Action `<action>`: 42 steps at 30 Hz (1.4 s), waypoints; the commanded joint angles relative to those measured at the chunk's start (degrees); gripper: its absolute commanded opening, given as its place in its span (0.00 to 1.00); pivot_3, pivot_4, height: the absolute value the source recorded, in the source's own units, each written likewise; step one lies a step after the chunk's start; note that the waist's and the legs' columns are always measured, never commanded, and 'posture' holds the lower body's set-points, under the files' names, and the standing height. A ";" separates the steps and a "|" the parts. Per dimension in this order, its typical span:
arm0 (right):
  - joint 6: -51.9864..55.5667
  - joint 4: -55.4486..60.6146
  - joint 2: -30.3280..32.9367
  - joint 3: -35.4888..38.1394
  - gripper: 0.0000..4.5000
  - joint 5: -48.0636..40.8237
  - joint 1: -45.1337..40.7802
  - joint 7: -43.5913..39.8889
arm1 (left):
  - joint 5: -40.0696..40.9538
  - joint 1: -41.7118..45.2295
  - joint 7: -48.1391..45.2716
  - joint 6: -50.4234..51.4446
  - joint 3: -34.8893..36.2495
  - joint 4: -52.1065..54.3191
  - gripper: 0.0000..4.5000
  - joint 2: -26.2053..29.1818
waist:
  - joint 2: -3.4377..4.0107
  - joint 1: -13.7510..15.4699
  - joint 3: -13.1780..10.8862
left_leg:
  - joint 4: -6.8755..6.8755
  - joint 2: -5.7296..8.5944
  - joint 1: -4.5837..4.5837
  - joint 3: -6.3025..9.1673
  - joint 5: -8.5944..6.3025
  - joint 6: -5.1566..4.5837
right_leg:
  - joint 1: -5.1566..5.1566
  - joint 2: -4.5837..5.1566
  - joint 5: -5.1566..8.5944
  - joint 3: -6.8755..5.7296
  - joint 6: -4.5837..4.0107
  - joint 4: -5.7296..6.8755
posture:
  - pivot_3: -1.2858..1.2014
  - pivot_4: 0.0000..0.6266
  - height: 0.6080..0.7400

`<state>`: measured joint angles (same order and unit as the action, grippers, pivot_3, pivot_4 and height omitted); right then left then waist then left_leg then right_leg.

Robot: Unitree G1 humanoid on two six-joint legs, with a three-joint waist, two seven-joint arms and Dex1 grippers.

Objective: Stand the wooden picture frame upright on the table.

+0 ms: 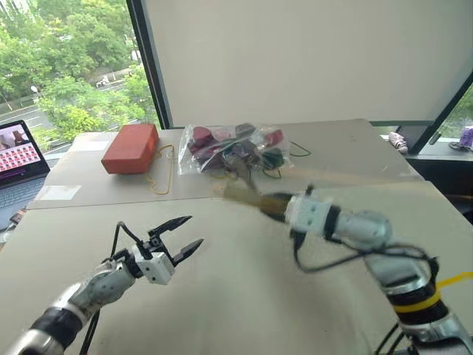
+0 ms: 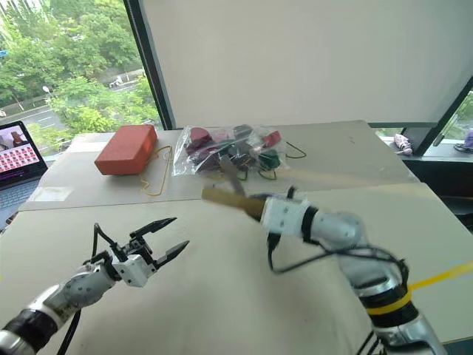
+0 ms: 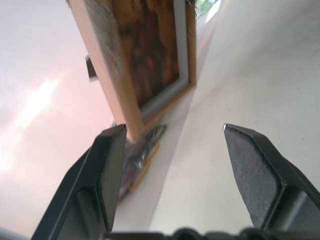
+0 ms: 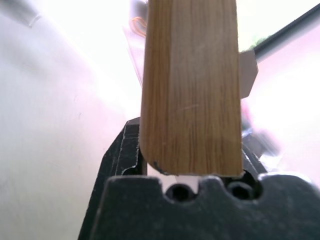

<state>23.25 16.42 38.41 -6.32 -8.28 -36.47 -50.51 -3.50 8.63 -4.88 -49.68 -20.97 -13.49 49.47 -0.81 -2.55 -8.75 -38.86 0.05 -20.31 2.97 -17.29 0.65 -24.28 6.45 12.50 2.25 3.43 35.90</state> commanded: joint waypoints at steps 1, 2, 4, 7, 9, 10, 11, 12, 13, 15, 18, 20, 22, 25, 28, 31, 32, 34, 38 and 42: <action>28.51 3.99 2.70 5.71 0.27 -17.57 -8.35 -4.97 | 0.36 -5.16 -1.78 7.73 4.99 8.47 0.74 -1.67 | 0.01 0.34 0.00 | 0.03 -0.02 0.00 0.06 -0.01 -0.02 | 0.01 -0.02 0.01 -0.08 -0.03 0.00 | 0.52 0.24 1.00; 33.25 3.79 3.41 6.01 0.27 -19.98 -10.18 -5.62 | 0.17 -6.17 -2.08 9.34 5.89 9.94 0.74 -2.43 | 0.01 0.67 -0.01 | 0.05 -0.03 0.00 0.10 -0.02 -0.03 | 0.02 -0.03 0.03 -0.12 -0.07 0.00 | 0.52 0.24 1.00; 48.62 0.86 4.48 6.63 0.27 -26.96 -15.32 -7.38 | -0.80 -7.80 -2.83 11.57 7.37 12.32 0.74 -4.00 | 0.02 1.11 -0.01 | 0.05 -0.03 -0.01 0.15 -0.03 -0.05 | 0.05 -0.03 0.06 -0.23 -0.11 -0.02 | 0.52 0.24 1.00; 52.36 0.54 8.03 2.04 0.27 -29.30 -17.51 -10.61 | -1.80 -9.15 -4.10 14.02 9.27 14.14 0.74 -6.22 | 0.03 1.76 -0.02 | 0.01 0.00 -0.07 0.09 -0.03 -0.05 | 0.04 -0.01 0.06 -0.20 -0.12 -0.05 | 0.52 0.24 1.00; 52.49 -1.04 8.16 -0.64 0.27 -28.88 -18.45 -10.42 | -2.30 -9.62 -5.00 14.81 10.29 14.98 0.74 -7.40 | 0.03 1.77 -0.02 | 0.01 0.01 -0.09 0.07 -0.04 -0.08 | 0.03 0.01 0.06 -0.19 -0.11 -0.06 | 0.52 0.24 1.00; 51.13 -2.29 7.69 -2.06 0.27 -27.96 -18.69 -10.15 | -2.51 -9.88 -5.45 15.03 10.72 15.42 0.74 -7.98 | 0.03 1.74 -0.02 | 0.00 0.01 -0.10 0.07 -0.04 -0.08 | 0.01 0.00 0.06 -0.19 -0.11 -0.06 | 0.52 0.24 1.00; 49.54 -3.11 7.46 -3.35 0.27 -27.04 -18.60 -10.04 | -2.72 -10.07 -5.87 15.26 11.16 15.76 0.74 -8.49 | 0.03 1.73 -0.02 | 0.00 0.01 -0.09 0.08 -0.04 -0.08 | 0.02 -0.01 0.06 -0.20 -0.11 -0.05 | 0.52 0.24 1.00; 48.49 -3.64 7.45 -4.51 0.27 -26.48 -18.52 -10.26 | -2.86 -10.16 -6.23 15.46 11.55 15.96 0.74 -8.91 | 0.03 1.70 -0.02 | 0.00 0.01 -0.09 0.07 -0.04 -0.08 | 0.02 -0.01 0.06 -0.20 -0.11 -0.05 | 0.52 0.24 1.00; 48.15 -4.01 7.53 -5.27 0.27 -26.59 -18.40 -10.88 | -3.02 -10.26 -6.62 15.59 11.96 16.07 0.74 -9.36 | 0.03 1.68 -0.02 | 0.00 0.01 -0.10 0.07 -0.04 -0.07 | 0.01 -0.01 0.06 -0.19 -0.11 -0.05 | 0.52 0.24 1.00; 46.85 -5.50 7.71 -7.77 0.27 -25.46 -18.15 -11.62 | -3.20 -10.43 -7.29 15.87 12.74 16.42 0.74 -10.24 | 0.03 1.65 -0.02 | 0.00 0.01 -0.12 0.07 -0.04 -0.07 | -0.04 -0.01 0.06 -0.19 -0.11 -0.04 | 0.52 0.24 1.00; 45.51 -8.54 7.07 -10.18 0.27 -23.99 -18.65 -11.77 | -3.50 -10.81 -8.40 16.18 13.54 17.26 0.74 -11.32 | 0.03 1.63 -0.02 | -0.01 0.01 -0.15 0.08 -0.04 -0.07 | -0.06 0.00 0.06 -0.19 -0.11 -0.04 | 0.52 0.24 1.00; 45.12 -10.46 6.57 -11.27 0.27 -23.26 -19.21 -11.78 | -3.73 -11.05 -9.08 16.20 14.02 17.60 0.74 -11.98 | 0.03 1.64 -0.02 | -0.01 0.02 -0.17 0.07 -0.04 -0.07 | -0.06 0.00 0.05 -0.20 -0.11 -0.05 | 0.52 0.24 1.00; 44.88 -11.69 6.17 -11.88 0.27 -22.81 -19.59 -12.08 | -3.80 -11.26 -9.79 16.12 14.41 17.72 0.74 -12.43 | 0.03 1.56 -0.02 | -0.01 0.01 -0.16 0.09 -0.04 -0.07 | -0.07 -0.01 0.05 -0.20 -0.11 -0.05 | 0.52 0.24 1.00; 44.57 -13.54 5.32 -12.47 0.49 -22.04 -20.30 -11.93 | -4.02 -11.39 -10.55 15.89 15.08 17.68 0.76 -12.99 | 0.03 1.46 -0.02 | -0.01 0.01 -0.14 0.08 -0.04 -0.07 | -0.05 -0.01 0.05 -0.20 -0.11 -0.05 | 0.52 0.24 1.00; 44.64 -14.22 4.81 -12.02 0.69 -21.91 -20.76 -11.87 | -3.96 -11.41 -11.20 15.90 15.49 17.67 0.76 -13.51 | 0.03 1.54 -0.02 | -0.01 0.01 -0.16 0.09 -0.04 -0.07 | -0.07 -0.01 0.05 -0.20 -0.11 -0.04 | 0.52 0.24 1.00; 45.28 -13.89 4.87 -11.13 0.92 -22.19 -20.95 -11.64 | -3.67 -11.46 -12.02 15.80 15.81 17.61 0.76 -13.89 | 0.03 1.58 -0.02 | -0.01 0.01 -0.16 0.10 -0.04 -0.07 | -0.07 -0.01 0.05 -0.20 -0.11 -0.05 | 0.52 0.24 1.00; 45.39 -13.72 5.05 -10.93 0.98 -22.31 -20.93 -11.68 | -3.69 -11.44 -12.23 15.79 15.94 17.58 0.76 -14.06 | 0.03 1.60 -0.02 | -0.01 0.01 -0.17 0.10 -0.04 -0.07 | -0.07 0.00 0.05 -0.20 -0.11 -0.06 | 0.52 0.24 1.00; 45.98 -13.17 5.60 -10.24 0.98 -22.71 -20.74 -11.62 | -3.72 -11.41 -12.64 15.65 16.23 17.48 0.76 -14.31 | 0.03 1.61 -0.02 | -0.01 0.01 -0.18 0.10 -0.04 -0.07 | -0.07 0.00 0.05 -0.20 -0.11 -0.07 | 0.52 0.24 1.00; 50.02 -8.45 9.81 -5.33 0.98 -25.67 -17.35 -11.16 | -1.68 -12.04 -14.12 16.23 17.21 17.87 0.76 -14.33 | 0.03 1.83 -0.02 | -0.01 0.01 -0.23 0.11 -0.04 -0.07 | -0.09 0.00 0.05 -0.21 -0.11 -0.08 | 0.52 0.24 1.00; 55.56 0.40 15.50 5.79 0.98 -30.30 -5.90 -8.94 | 3.62 -15.66 -15.14 22.40 19.37 22.05 0.76 -15.53 | 0.02 2.16 -0.02 | -0.02 0.01 -0.39 0.19 -0.06 -0.10 | -0.10 0.02 0.05 -0.33 -0.10 -0.19 | 0.52 0.24 1.00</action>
<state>76.15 11.09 51.78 -7.21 -36.00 -47.17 -60.68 -3.66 -5.48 -19.82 -30.97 -3.49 4.33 34.67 -0.79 -0.39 -8.77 -38.88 0.05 -20.70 3.15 -17.38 0.50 -24.37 6.47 12.55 1.91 3.32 35.70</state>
